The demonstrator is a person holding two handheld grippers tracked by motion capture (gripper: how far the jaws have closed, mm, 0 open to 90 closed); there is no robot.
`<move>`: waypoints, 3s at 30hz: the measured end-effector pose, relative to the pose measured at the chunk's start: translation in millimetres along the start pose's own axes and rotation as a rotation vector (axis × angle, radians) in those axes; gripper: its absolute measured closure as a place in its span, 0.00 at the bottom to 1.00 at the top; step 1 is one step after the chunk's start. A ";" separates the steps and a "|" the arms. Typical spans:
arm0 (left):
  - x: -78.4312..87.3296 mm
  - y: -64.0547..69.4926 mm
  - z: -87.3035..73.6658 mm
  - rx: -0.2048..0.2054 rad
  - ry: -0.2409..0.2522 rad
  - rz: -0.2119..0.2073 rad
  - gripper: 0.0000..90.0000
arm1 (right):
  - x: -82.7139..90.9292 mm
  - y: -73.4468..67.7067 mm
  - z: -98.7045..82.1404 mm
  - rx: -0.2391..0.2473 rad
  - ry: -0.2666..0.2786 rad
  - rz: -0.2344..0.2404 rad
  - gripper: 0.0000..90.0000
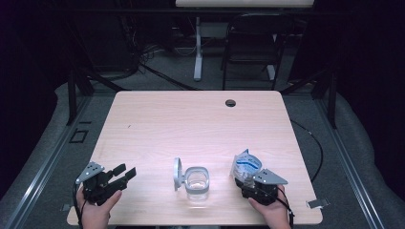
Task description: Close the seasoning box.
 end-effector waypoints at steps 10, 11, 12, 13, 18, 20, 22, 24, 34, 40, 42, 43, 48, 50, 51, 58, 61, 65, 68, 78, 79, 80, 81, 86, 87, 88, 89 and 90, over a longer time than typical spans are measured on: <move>0.1 -0.2 -0.4 -0.001 -0.001 0.001 0.56 | -0.1 0.4 0.5 -0.001 -0.001 -0.001 0.49; -0.2 -0.2 -0.4 -0.001 0.000 0.002 0.56 | -0.1 0.2 0.8 -0.004 -0.005 0.004 0.49; -0.2 -0.2 -0.4 -0.001 0.000 0.002 0.56 | -0.1 0.2 0.8 -0.004 -0.005 0.004 0.49; -0.4 -0.1 -0.5 -0.001 0.000 0.001 0.56 | -0.1 0.3 1.0 -0.003 -0.005 0.007 0.49; -1.7 0.4 -1.7 -0.005 -0.010 0.000 0.56 | 0.9 1.4 1.3 -0.007 -0.018 0.009 0.49; -1.5 0.3 -1.8 -0.005 -0.012 0.001 0.56 | 1.7 2.6 1.0 -0.002 -0.027 0.005 0.49; -1.4 0.0 -1.7 -0.006 -0.011 0.000 0.56 | 1.8 3.0 1.1 -0.003 -0.026 0.003 0.49; -1.3 0.2 -1.5 -0.004 -0.009 -0.002 0.56 | 2.4 3.6 1.3 -0.002 -0.027 0.005 0.49; -0.8 0.1 -1.6 -0.005 -0.009 -0.002 0.56 | 8.8 6.1 6.2 -0.002 -0.023 -0.024 0.49; -1.9 0.9 -2.1 -0.005 -0.006 0.001 0.56 | 14.9 4.0 12.5 0.016 -0.006 -0.046 0.49; -1.9 1.0 -2.6 -0.005 -0.009 0.001 0.56 | 16.8 2.5 14.9 0.025 0.000 -0.046 0.49; -1.6 0.9 -2.9 -0.008 -0.012 0.002 0.56 | 17.6 1.8 15.4 0.028 -0.001 -0.048 0.49; -1.4 1.0 -4.3 -0.008 -0.018 0.002 0.55 | 19.4 -0.9 18.4 0.038 0.003 -0.049 0.49; -1.1 0.5 -4.8 -0.009 -0.016 0.004 0.55 | 20.6 -1.5 20.4 0.041 0.003 -0.053 0.49; -1.1 0.5 -4.8 -0.009 -0.016 0.004 0.55 | 20.5 -2.0 21.1 0.040 0.007 -0.049 0.49; 1.6 -1.0 -6.4 -0.004 -0.018 0.007 0.55 | 21.8 -3.6 25.0 0.055 0.014 -0.056 0.49; 2.3 -1.5 -7.0 0.000 -0.012 0.010 0.55 | 22.7 -4.9 27.7 0.071 0.018 -0.060 0.49; 3.3 -2.1 -7.9 0.001 -0.014 0.013 0.55 | 22.6 -6.9 29.2 0.087 0.017 -0.068 0.49; 4.3 -2.5 -8.4 -0.001 -0.017 0.013 0.55 | 22.2 -8.8 30.6 0.097 0.016 -0.064 0.49; 6.4 -4.0 -9.2 0.000 -0.012 0.018 0.55 | 21.9 -16.3 35.4 0.130 0.015 -0.062 0.49; 6.5 -4.1 -9.2 0.000 -0.010 0.018 0.55 | 21.9 -17.6 37.0 0.133 0.018 -0.059 0.49; 6.9 -4.2 -9.4 0.002 -0.010 0.019 0.55 | 21.9 -18.2 37.5 0.134 0.019 -0.059 0.49; 7.5 -4.4 -9.7 0.002 -0.013 0.019 0.55 | 21.9 -18.2 37.5 0.134 0.019 -0.059 0.49; 7.6 -4.4 -9.6 0.001 -0.014 0.020 0.55 | 21.2 -22.5 38.7 0.151 0.017 -0.055 0.49; 7.2 -4.3 -9.3 0.001 -0.010 0.021 0.55 | 21.2 -23.0 38.7 0.154 0.016 -0.054 0.49; 7.2 -4.3 -9.3 0.001 -0.010 0.021 0.55 | 21.2 -23.0 38.7 0.154 0.016 -0.054 0.49; 6.6 -4.1 -9.3 -0.002 -0.010 0.021 0.55 | 21.4 -24.0 38.8 0.162 0.009 -0.056 0.49; 6.4 -4.1 -9.5 -0.003 -0.012 0.021 0.55 | 21.3 -24.4 39.2 0.163 0.012 -0.057 0.49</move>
Point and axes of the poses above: each handheld gripper's, and its own axes: x roughly backward along the jaws, z roughly out of its top, y roughly to its right, the point moved 9 cm from there along -x, roughly forward along the jaws, and after that the axes turned 8 degrees about -y, right-handed, at the moved point
